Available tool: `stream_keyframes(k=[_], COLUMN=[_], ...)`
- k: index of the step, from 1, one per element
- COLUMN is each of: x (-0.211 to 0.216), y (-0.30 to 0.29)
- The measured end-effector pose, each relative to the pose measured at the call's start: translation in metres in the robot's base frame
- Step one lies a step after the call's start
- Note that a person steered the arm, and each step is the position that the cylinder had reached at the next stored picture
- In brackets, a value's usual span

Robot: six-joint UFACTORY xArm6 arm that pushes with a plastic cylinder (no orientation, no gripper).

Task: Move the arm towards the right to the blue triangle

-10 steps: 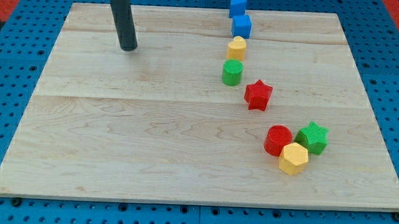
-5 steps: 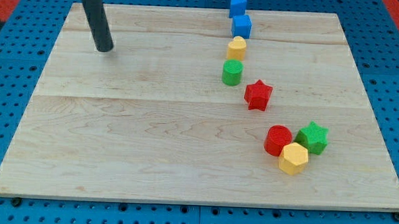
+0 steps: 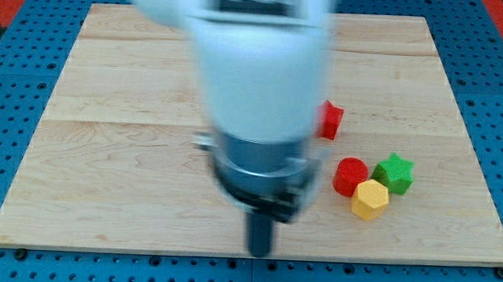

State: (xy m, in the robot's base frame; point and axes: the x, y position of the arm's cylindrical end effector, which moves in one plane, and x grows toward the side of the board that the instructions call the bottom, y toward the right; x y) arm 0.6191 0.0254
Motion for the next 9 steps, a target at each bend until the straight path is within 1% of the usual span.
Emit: stream_keyframes(k=[1, 2, 3, 4, 5, 6, 7, 8, 9], x=[-0.001, -0.001, -0.059, -0.059, -0.14, -0.238, -0.344, -0.428, -0.427], y=[0.03, 0.183, 0.32, 0.32, 0.298, 0.282, 0.282, 0.261, 0.142])
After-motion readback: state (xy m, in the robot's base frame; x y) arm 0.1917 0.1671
